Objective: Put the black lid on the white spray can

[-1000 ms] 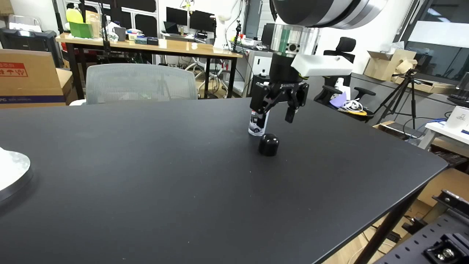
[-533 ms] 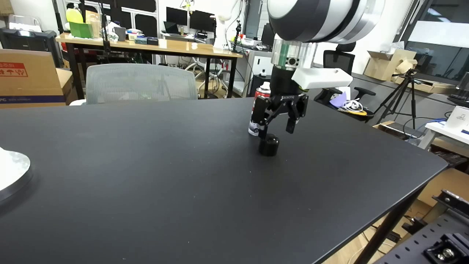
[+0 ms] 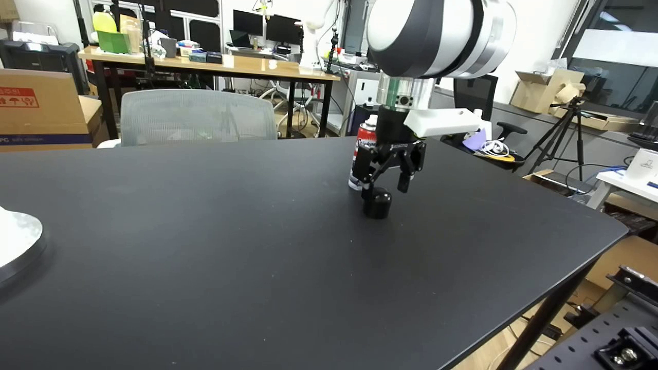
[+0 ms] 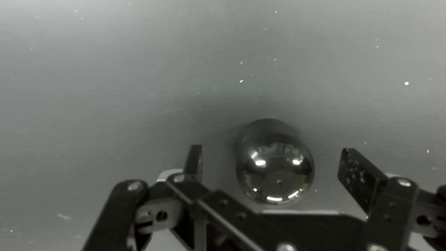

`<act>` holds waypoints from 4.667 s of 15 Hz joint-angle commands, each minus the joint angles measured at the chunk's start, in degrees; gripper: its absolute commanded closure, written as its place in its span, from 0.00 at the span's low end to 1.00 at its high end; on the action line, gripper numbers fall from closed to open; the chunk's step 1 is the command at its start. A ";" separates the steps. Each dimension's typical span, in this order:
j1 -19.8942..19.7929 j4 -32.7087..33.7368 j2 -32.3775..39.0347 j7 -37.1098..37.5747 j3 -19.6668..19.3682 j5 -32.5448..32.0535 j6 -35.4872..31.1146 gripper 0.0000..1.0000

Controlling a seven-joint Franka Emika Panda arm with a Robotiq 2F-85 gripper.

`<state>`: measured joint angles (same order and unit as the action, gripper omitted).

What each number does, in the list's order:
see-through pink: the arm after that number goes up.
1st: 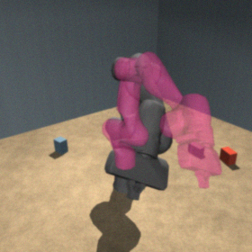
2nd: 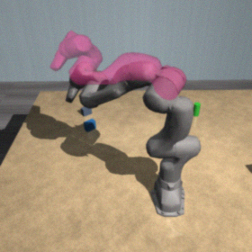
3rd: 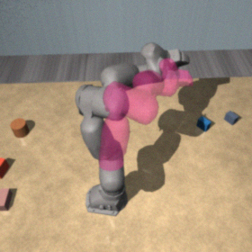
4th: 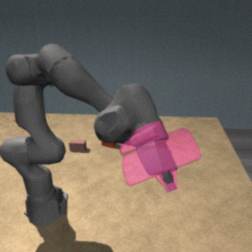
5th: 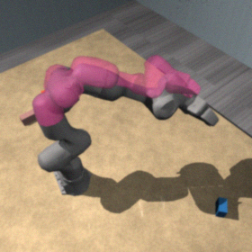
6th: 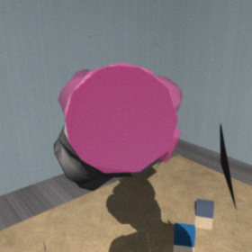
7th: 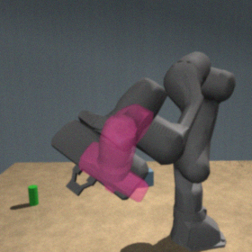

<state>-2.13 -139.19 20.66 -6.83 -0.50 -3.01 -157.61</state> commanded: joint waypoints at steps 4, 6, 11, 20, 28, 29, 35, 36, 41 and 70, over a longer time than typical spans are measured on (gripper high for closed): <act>-0.80 4.02 2.73 -1.66 0.62 0.33 1.05 0.47; -0.79 4.22 2.56 -1.89 0.59 0.25 1.16 0.62; -0.50 3.11 -1.53 -2.90 0.54 -0.37 3.36 0.68; -0.40 4.70 -14.14 -8.51 0.85 0.16 18.08 0.68; -1.81 14.57 -14.45 -14.88 -1.29 1.89 30.91 0.68; -2.04 16.03 -13.61 -15.31 -1.50 1.95 31.71 0.68; -2.66 23.88 -7.58 -15.64 -1.24 2.51 34.27 0.68; -2.59 25.18 -6.40 -15.29 -1.01 2.85 34.47 0.68; -1.87 30.70 -1.44 -13.55 0.06 2.08 33.60 0.68; -1.42 29.31 0.81 -10.69 0.08 0.74 32.58 0.17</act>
<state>-3.56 -109.42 21.53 -19.42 -0.44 -1.34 -125.16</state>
